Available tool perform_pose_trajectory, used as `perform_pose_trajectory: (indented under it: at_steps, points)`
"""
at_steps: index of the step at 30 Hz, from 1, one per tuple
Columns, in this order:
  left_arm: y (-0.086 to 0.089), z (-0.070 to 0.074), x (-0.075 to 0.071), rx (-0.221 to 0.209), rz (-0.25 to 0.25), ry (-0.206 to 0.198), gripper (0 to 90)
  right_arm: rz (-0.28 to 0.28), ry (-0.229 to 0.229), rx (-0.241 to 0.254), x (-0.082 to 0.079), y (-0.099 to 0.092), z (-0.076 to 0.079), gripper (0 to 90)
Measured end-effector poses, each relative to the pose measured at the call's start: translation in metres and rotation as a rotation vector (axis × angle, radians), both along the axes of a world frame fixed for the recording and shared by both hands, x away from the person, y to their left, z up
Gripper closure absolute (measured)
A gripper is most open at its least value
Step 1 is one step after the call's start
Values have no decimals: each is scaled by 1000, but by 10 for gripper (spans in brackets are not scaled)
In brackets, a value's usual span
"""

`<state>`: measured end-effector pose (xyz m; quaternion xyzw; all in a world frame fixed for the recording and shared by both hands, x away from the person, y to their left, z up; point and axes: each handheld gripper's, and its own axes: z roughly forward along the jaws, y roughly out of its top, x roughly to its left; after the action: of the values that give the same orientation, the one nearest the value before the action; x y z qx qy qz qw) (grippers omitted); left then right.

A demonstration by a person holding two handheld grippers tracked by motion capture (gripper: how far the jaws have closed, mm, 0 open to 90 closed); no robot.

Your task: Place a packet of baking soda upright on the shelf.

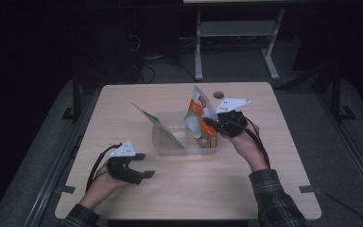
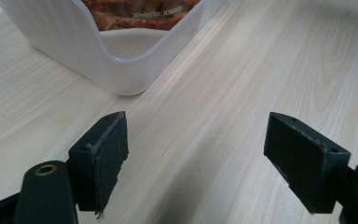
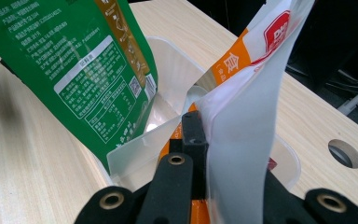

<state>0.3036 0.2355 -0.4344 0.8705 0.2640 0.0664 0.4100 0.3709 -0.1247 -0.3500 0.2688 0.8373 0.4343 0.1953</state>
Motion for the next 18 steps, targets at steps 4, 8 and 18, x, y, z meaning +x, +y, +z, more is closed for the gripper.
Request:
perform_pose_trajectory:
  at_steps: [4,8,18]
  points:
    - [-2,-1,0,7,-5,5,212,3,14,-10,2,1,-4,894]
    - [-3,-2,0,10,-11,8,209,5,23,-18,3,3,-8,893]
    - [-3,-2,-1,8,-8,12,204,20,14,48,-1,-4,-3,591]
